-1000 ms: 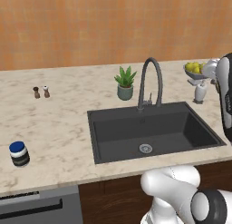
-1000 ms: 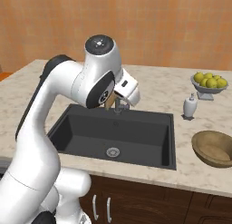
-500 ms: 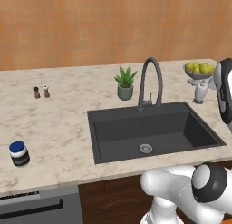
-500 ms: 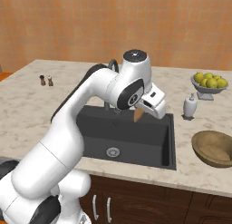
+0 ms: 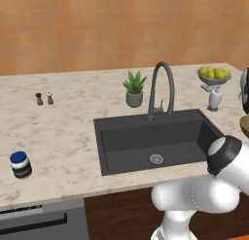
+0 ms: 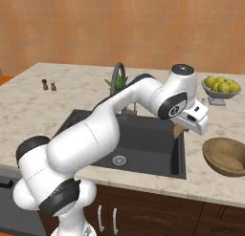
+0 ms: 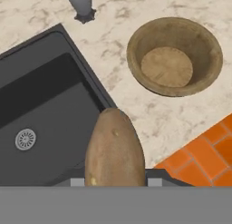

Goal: Pick the sweet potato from the sink and place it in the bowl. Then pick the bowl and place it in the microwave. Then close the microwave door and press the start button.

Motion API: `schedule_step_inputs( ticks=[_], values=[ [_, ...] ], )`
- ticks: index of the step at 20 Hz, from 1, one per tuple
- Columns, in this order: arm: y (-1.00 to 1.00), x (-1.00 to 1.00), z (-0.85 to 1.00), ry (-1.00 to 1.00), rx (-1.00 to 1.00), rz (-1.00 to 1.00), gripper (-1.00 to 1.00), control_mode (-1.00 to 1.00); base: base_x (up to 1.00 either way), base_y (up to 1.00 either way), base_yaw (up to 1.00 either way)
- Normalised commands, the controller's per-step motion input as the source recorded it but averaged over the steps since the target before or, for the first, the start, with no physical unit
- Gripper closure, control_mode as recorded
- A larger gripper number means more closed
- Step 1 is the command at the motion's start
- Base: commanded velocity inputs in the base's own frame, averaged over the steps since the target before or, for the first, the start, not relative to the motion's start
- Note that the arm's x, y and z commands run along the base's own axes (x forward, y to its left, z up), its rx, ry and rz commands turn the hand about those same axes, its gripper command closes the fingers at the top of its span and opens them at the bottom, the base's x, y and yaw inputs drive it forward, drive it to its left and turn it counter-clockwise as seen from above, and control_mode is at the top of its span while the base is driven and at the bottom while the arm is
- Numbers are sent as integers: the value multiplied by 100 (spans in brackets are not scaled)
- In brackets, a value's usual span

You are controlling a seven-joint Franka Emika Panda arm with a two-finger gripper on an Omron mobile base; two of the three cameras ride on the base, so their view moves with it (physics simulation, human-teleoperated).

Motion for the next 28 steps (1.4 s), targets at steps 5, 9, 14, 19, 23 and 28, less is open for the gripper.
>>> schedule_step_inputs(
  ticks=[5,9,14,19,23,28],
  values=[
    [-77,21,-45,4,0,-1,100,-100,0,0,0],
    [-83,32,-29,11,1,0,100,-100,0,0,0],
    [-38,27,-37,8,0,0,100,-100,0,0,0],
    [-43,14,-4,0,11,0,100,-100,0,0,0],
    [-37,22,-9,0,12,0,100,-100,0,0,0],
    [-36,15,0,0,11,0,100,-100,0,0,0]
  ],
)
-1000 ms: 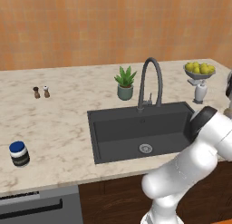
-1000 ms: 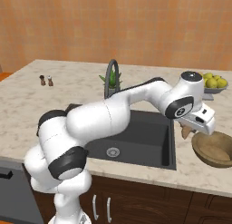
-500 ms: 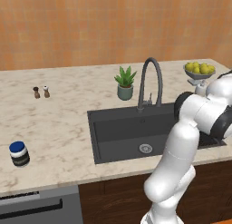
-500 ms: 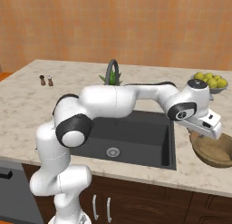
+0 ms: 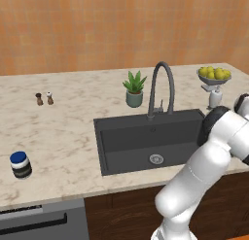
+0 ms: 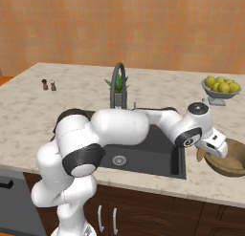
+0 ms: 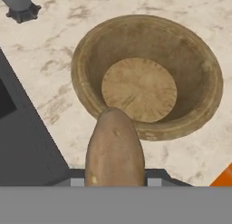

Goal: Pick the sweet potato from the sink and place it in the bowl. Then pick the bowl and place it in the microwave. Then close the microwave door and press the start button.

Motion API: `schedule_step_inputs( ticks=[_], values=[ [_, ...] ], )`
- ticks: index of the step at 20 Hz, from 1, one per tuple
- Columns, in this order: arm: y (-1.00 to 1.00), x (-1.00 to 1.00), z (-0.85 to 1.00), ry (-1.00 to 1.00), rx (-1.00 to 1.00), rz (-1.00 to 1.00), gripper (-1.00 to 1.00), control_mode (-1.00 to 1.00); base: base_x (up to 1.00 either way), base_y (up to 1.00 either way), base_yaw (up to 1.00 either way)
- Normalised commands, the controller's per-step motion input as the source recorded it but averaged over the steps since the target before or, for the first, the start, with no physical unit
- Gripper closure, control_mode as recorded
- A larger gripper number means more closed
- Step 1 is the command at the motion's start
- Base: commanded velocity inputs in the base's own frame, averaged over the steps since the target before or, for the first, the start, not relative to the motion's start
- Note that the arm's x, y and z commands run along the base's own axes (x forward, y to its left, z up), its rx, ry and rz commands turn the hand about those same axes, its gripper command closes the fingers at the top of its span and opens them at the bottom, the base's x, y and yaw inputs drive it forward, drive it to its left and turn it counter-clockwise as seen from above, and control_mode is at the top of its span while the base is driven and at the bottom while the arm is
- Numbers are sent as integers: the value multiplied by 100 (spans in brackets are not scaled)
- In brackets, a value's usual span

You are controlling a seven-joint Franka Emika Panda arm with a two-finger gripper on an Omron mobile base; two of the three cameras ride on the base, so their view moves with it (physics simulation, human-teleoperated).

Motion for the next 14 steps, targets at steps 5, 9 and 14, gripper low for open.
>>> schedule_step_inputs(
  ticks=[5,9,14],
  values=[
    [-22,1,4,0,11,0,100,-100,0,0,0],
    [-33,0,34,1,18,0,100,-100,0,0,0],
    [-45,22,29,10,19,0,100,-100,0,0,0]
  ],
)
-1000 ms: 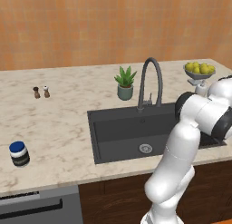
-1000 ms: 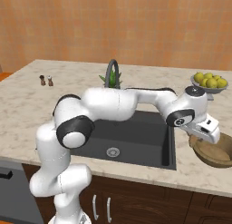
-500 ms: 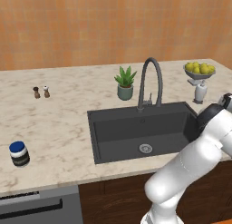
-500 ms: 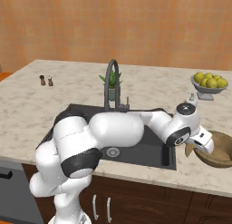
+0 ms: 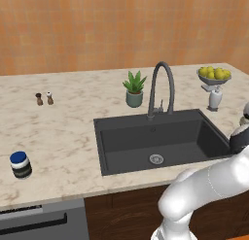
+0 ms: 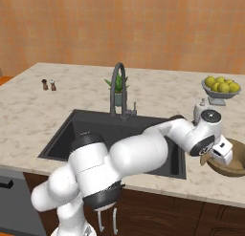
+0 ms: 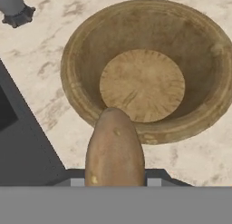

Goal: Pick the sweet potato from the sink and place it in the bowl. Then pick the bowl and place it in the microwave. Then close the microwave door and press the start button.

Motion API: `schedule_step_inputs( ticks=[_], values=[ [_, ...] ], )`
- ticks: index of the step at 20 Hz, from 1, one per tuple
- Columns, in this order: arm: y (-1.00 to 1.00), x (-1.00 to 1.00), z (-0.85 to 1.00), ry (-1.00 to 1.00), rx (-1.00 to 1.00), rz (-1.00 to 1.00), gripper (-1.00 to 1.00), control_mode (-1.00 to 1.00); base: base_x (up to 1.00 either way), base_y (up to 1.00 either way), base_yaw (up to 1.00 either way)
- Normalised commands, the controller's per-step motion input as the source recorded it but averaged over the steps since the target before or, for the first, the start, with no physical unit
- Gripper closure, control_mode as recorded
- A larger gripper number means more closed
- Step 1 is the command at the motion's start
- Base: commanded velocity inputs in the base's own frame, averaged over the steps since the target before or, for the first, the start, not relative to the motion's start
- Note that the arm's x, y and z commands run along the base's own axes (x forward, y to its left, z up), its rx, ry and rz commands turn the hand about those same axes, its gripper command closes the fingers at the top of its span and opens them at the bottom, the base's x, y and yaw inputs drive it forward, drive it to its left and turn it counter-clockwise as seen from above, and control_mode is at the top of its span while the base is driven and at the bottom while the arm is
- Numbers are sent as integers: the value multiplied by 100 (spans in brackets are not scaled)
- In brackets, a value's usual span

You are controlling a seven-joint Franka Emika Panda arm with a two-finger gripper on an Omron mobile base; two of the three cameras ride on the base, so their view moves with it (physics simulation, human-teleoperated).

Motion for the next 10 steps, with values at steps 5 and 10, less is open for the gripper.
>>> schedule_step_inputs(
  ticks=[5,10],
  values=[
    [-33,47,0,4,6,0,100,-100,0,0,0],
    [-37,56,-7,3,4,0,100,-100,0,0,0]
  ],
)
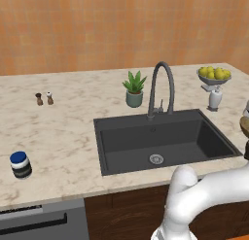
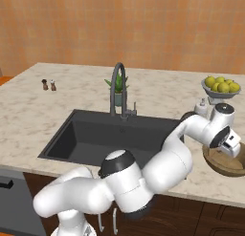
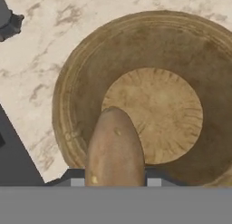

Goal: Pick the sweet potato from the sink and place it in the bowl. Then pick the bowl and place it in the microwave. Then close the microwave door and press the start button.

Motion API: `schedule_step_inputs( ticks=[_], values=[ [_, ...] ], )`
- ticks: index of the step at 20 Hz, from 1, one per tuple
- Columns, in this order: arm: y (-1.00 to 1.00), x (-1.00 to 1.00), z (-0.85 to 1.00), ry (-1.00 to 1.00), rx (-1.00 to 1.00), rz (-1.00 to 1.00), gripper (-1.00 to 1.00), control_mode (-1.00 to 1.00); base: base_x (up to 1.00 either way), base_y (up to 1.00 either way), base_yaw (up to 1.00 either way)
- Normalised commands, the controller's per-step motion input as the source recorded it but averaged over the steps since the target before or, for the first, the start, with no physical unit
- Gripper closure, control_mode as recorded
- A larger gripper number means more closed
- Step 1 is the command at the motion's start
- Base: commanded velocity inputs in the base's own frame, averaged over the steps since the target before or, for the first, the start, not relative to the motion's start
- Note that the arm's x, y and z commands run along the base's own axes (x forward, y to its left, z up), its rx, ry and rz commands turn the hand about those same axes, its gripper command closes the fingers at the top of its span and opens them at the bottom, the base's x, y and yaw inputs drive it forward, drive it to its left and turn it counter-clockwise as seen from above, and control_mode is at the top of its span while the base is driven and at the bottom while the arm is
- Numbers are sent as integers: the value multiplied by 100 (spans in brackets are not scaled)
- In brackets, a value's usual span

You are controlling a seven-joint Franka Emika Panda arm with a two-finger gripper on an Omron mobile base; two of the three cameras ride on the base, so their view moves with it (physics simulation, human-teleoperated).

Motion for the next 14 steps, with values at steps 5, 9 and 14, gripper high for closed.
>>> schedule_step_inputs(
  ticks=[5,9,14],
  values=[
    [-39,33,-29,0,2,0,100,-100,0,0,0],
    [-35,26,-33,1,2,0,100,-100,0,0,0],
    [-4,10,-55,4,0,0,-100,-100,0,0,0]
  ],
)
